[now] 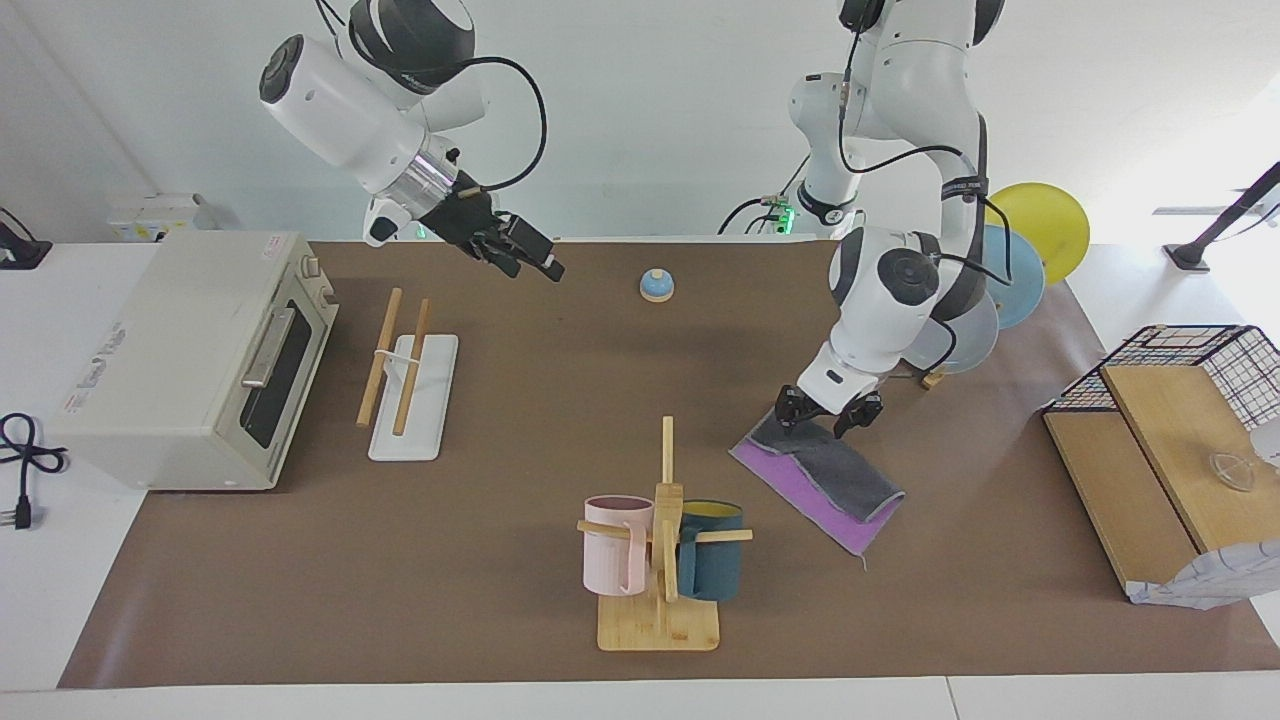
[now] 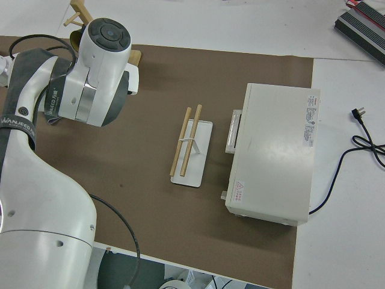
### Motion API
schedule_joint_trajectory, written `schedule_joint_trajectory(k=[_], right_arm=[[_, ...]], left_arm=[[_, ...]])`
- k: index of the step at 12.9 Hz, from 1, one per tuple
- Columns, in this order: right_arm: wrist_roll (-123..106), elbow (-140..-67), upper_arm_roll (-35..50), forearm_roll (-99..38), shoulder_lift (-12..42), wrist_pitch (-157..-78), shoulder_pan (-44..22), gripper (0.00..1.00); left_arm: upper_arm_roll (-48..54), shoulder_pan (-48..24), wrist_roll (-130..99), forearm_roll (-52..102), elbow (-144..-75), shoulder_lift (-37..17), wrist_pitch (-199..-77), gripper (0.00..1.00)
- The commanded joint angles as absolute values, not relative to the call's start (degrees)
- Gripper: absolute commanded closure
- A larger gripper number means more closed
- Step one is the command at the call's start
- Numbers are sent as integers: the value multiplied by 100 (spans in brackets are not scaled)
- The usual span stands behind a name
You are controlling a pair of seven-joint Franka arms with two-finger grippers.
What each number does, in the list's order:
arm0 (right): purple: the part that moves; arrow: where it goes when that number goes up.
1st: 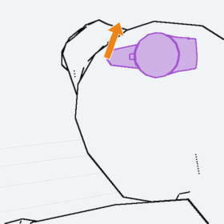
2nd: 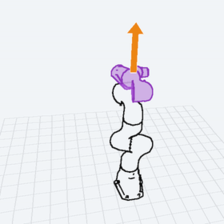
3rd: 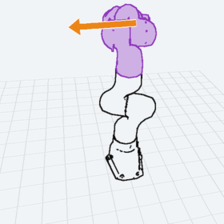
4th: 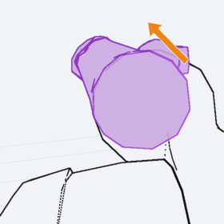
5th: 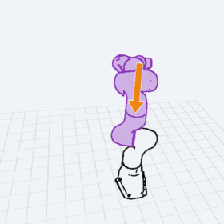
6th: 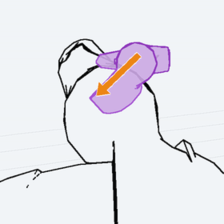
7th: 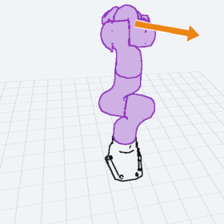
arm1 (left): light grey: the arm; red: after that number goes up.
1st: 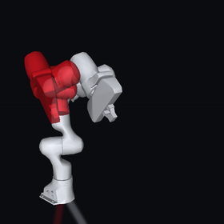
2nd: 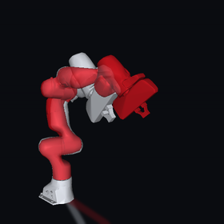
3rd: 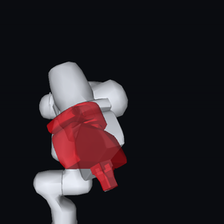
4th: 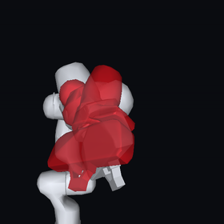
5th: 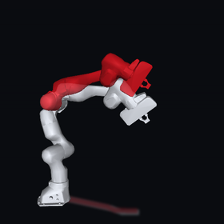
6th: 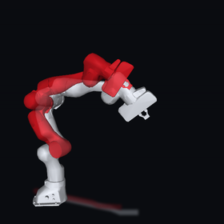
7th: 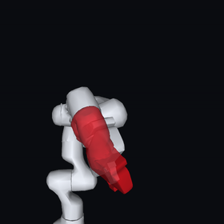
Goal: Fold towel and hang on rack
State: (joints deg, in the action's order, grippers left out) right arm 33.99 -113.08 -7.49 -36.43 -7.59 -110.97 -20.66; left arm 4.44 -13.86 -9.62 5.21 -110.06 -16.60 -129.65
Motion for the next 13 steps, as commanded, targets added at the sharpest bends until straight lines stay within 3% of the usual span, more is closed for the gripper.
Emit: schedule_joint_trajectory(k=[1,5,13], right_arm=[[3445,-11479,-756,-3753,-896,-11259,-2092,0],[3445,-11479,-747,-3753,-896,-11241,-2101,0],[3410,-11470,-756,-3753,-914,-11031,-2092,0]], left_arm=[[466,-1179,-1072,1078,-11363,-1477,-12981,0],[466,-905,-1072,2703,-12215,-1249,-13919,0],[466,-984,-1081,4096,-12806,-1230,-15223,1]])
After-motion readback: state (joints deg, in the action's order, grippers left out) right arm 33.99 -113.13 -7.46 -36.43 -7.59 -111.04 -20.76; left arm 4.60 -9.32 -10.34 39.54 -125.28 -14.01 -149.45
